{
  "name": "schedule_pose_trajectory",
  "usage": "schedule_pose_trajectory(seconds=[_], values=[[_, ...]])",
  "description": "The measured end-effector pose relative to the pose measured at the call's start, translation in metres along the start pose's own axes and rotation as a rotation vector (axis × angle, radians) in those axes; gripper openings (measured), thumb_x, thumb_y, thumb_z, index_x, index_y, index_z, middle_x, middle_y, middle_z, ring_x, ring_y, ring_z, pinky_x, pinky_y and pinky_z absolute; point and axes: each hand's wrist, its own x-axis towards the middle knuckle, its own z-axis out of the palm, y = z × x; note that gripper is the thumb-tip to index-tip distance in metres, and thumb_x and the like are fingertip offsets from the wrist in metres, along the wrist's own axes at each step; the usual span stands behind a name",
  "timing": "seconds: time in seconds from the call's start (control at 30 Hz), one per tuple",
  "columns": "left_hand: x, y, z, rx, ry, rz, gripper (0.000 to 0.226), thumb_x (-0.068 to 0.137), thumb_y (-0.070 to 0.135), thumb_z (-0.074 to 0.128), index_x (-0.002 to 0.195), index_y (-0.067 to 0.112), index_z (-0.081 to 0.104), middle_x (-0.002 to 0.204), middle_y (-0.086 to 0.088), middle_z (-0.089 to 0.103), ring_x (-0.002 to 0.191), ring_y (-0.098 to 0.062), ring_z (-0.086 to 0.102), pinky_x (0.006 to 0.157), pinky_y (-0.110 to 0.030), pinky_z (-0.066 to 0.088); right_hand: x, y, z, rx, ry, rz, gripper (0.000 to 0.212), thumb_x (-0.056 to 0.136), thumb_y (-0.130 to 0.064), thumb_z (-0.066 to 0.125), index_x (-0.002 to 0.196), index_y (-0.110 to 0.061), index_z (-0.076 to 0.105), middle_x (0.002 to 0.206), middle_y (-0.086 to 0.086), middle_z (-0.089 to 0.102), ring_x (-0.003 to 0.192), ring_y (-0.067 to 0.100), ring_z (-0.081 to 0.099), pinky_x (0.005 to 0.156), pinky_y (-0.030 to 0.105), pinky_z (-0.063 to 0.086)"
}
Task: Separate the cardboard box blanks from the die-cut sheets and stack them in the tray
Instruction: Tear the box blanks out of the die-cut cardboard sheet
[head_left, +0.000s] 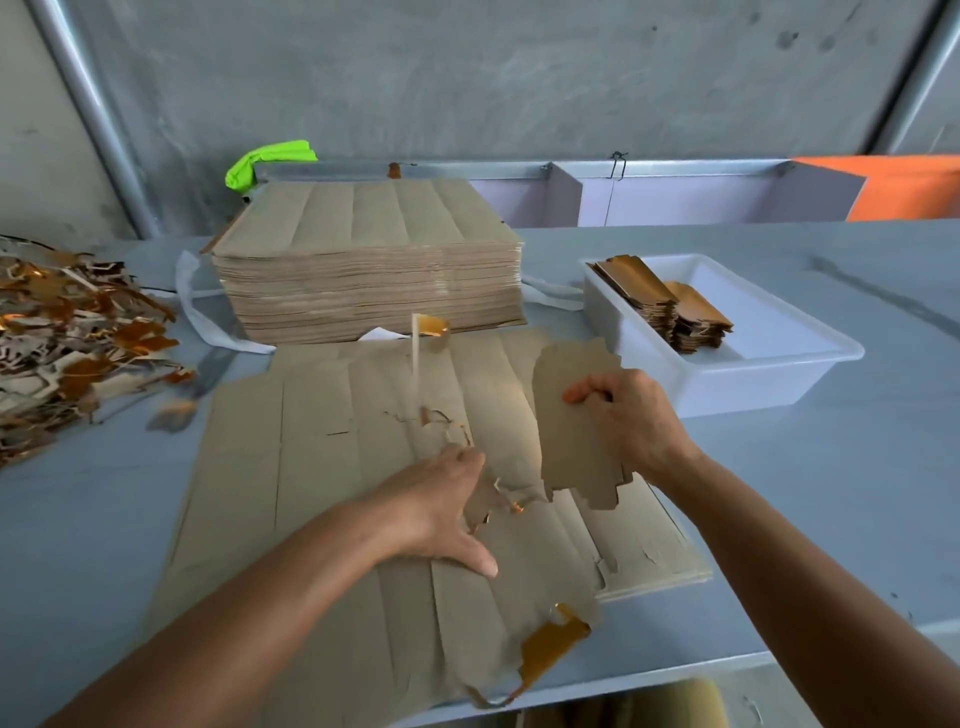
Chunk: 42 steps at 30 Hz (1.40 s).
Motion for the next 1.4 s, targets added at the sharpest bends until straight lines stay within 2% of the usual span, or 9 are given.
schedule_pose_trajectory(seconds=[0.17, 0.43, 0.63, 0.87, 1.0, 1.13, 1.23, 1.3, 1.4], values=[[0.001, -0.018, -0.005, -0.314, 0.022, -0.061, 0.042, 0.074, 0.029, 0.078, 0.108, 0.018, 0.056, 0.074, 0.01, 0.051, 0.063, -0.003, 0.048, 0.053, -0.018, 0.033, -0.007, -0.001, -0.001, -0.101, 0.041, -0.085, 0.031, 0.096, -0.002, 0.04, 0.101, -0.006, 0.07, 0.097, 0.001, 0.052, 0.087, 0.019, 0.052, 0.073, 0.027, 0.045], [0.01, -0.01, -0.001, -0.391, 0.109, 0.044, 0.02, 0.075, 0.001, 0.072, 0.072, 0.018, 0.061, 0.069, 0.015, 0.053, 0.059, 0.004, 0.048, 0.051, -0.003, 0.034, -0.011, 0.0, 0.003, -0.1, 0.091, -0.081, 0.029, 0.096, -0.003, 0.042, 0.102, -0.005, 0.07, 0.095, 0.0, 0.052, 0.085, 0.018, 0.052, 0.072, 0.026, 0.046], [0.015, 0.002, 0.004, -0.519, 0.107, -0.038, 0.034, 0.077, 0.029, 0.076, 0.103, 0.017, 0.058, 0.079, 0.009, 0.057, 0.07, -0.004, 0.053, 0.064, -0.019, 0.043, -0.014, 0.008, 0.009, -0.066, 0.097, -0.046, 0.03, 0.097, -0.003, 0.041, 0.103, -0.004, 0.07, 0.098, 0.002, 0.052, 0.088, 0.02, 0.052, 0.072, 0.028, 0.047], [0.009, -0.003, 0.004, -0.467, 0.118, -0.009, 0.013, 0.076, 0.002, 0.073, 0.08, 0.014, 0.069, 0.064, 0.01, 0.053, 0.055, 0.0, 0.046, 0.049, -0.007, 0.035, -0.014, 0.01, 0.01, -0.117, 0.098, -0.124, 0.023, 0.088, -0.001, 0.056, 0.103, -0.008, 0.071, 0.105, 0.007, 0.065, 0.088, 0.016, 0.053, 0.076, 0.021, 0.045], [-0.003, -0.013, -0.008, -0.772, 0.251, 0.142, 0.018, 0.081, -0.009, 0.064, 0.08, 0.008, 0.063, 0.08, -0.01, 0.061, 0.072, -0.016, 0.053, 0.066, -0.023, 0.043, -0.012, 0.001, -0.004, -0.219, 0.149, -0.281, 0.029, 0.085, 0.007, 0.052, 0.103, -0.003, 0.072, 0.106, 0.011, 0.068, 0.093, 0.025, 0.062, 0.08, 0.02, 0.045], [-0.005, -0.026, -0.029, -1.034, 0.459, 0.245, 0.023, 0.088, -0.013, 0.053, 0.079, 0.008, 0.053, 0.066, -0.006, 0.053, 0.06, -0.013, 0.046, 0.052, -0.018, 0.039, -0.017, -0.016, -0.003, -0.246, -0.021, -0.399, 0.022, 0.092, -0.009, 0.052, 0.096, -0.007, 0.074, 0.096, 0.006, 0.071, 0.086, 0.02, 0.065, 0.08, 0.022, 0.05], [0.0, -0.023, -0.029, -1.033, 0.504, 0.272, 0.022, 0.089, -0.009, 0.053, 0.079, 0.01, 0.051, 0.061, 0.003, 0.054, 0.051, -0.003, 0.043, 0.046, -0.017, 0.038, -0.024, -0.032, 0.004, 0.004, -0.191, -0.281, 0.06, 0.091, -0.054, 0.048, 0.058, -0.005, 0.05, 0.057, 0.009, 0.05, 0.052, 0.017, 0.048, 0.053, 0.023, 0.041], [0.004, -0.021, -0.023, -1.004, 0.534, 0.276, 0.023, 0.09, -0.008, 0.053, 0.078, 0.011, 0.05, 0.056, 0.009, 0.054, 0.049, -0.004, 0.04, 0.043, -0.018, 0.037, -0.025, -0.038, 0.006, 0.151, -0.239, -0.149, 0.067, 0.08, -0.071, 0.046, 0.05, -0.012, 0.042, 0.056, 0.008, 0.04, 0.052, 0.017, 0.039, 0.056, 0.031, 0.036], [0.008, -0.02, -0.016, -0.987, 0.624, 0.247, 0.02, 0.091, -0.005, 0.052, 0.08, 0.011, 0.05, 0.056, 0.01, 0.054, 0.048, -0.009, 0.041, 0.039, -0.021, 0.035, -0.023, -0.039, 0.01, -0.077, -0.26, -0.146, 0.042, 0.082, -0.04, 0.068, 0.062, -0.003, 0.06, 0.068, 0.016, 0.06, 0.061, 0.03, 0.055, 0.057, 0.04, 0.05]])
